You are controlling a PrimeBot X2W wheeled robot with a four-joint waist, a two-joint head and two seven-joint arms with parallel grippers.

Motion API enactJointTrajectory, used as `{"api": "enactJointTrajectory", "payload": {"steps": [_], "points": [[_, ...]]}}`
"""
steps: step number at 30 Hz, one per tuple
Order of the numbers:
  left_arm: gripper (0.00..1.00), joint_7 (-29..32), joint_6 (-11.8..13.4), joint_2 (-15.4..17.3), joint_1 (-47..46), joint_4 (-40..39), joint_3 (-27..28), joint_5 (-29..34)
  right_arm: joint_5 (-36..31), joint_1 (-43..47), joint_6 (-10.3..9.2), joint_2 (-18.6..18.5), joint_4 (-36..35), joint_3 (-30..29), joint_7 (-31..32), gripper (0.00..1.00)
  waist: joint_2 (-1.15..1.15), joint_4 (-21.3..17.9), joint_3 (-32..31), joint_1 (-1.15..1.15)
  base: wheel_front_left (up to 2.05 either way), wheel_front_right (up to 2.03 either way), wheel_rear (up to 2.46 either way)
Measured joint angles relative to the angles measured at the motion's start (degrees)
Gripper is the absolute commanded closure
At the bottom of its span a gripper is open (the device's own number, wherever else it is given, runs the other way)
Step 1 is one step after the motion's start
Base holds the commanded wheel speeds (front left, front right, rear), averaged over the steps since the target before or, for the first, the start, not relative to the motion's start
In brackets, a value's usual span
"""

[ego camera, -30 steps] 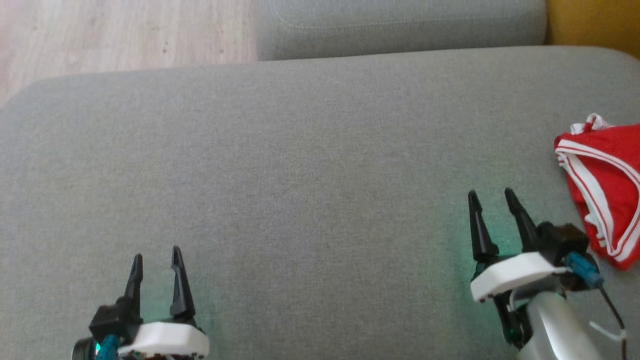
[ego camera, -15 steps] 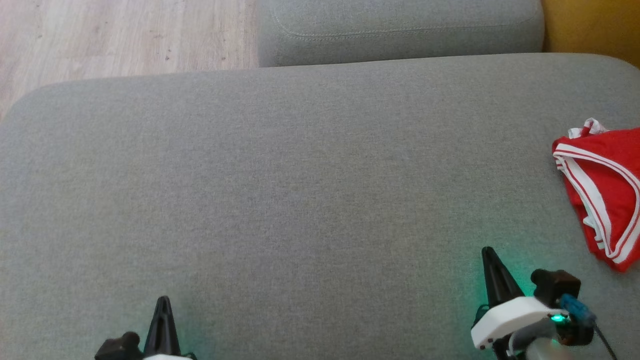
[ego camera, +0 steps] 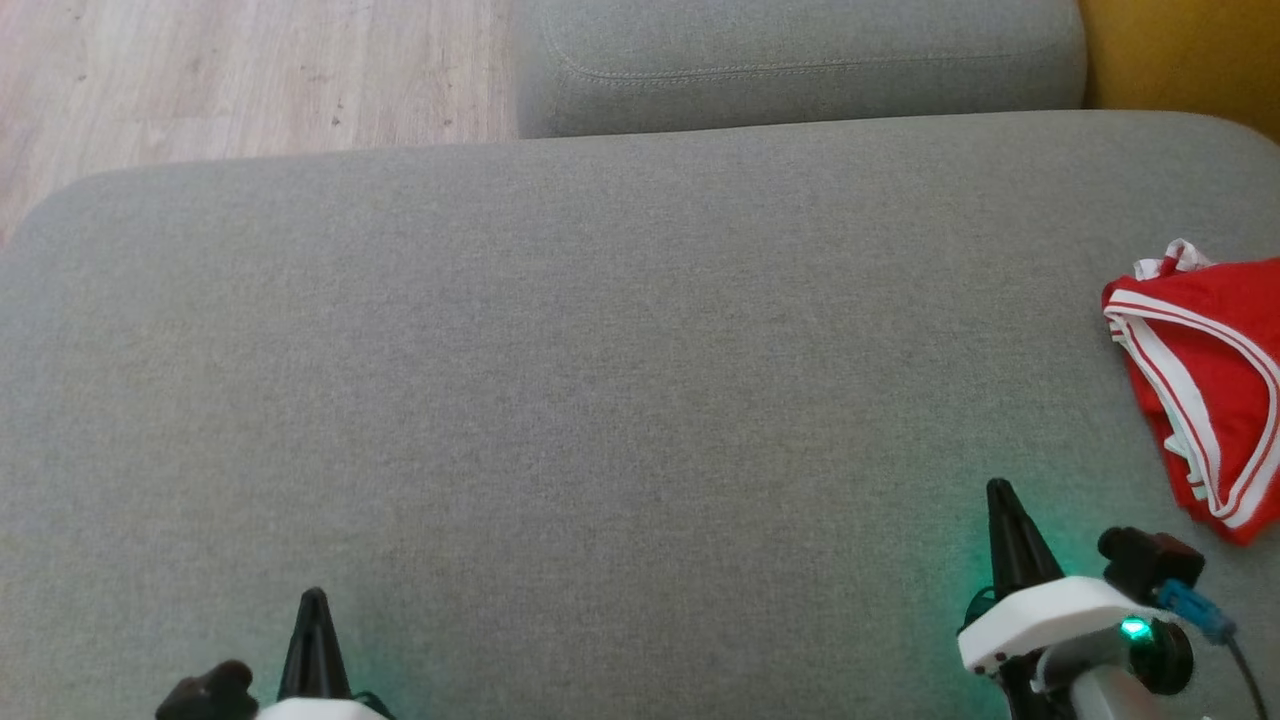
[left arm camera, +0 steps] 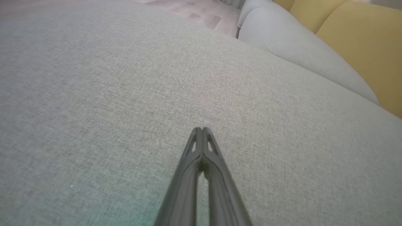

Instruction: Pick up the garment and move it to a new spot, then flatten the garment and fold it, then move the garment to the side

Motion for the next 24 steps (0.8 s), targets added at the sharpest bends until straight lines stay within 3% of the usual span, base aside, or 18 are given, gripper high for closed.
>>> {"api": "enactJointTrajectory", "payload": {"steps": [24], "points": [[1.00, 3.9, -1.5, 0.0, -1.4, -2.4, 1.7, -14.4, 15.6, 0.0, 0.00, 0.0, -3.7, -2.4, 4.0, 1.00, 0.00, -0.1, -0.6, 0.00, 0.00, 0.00, 0.00]]}}
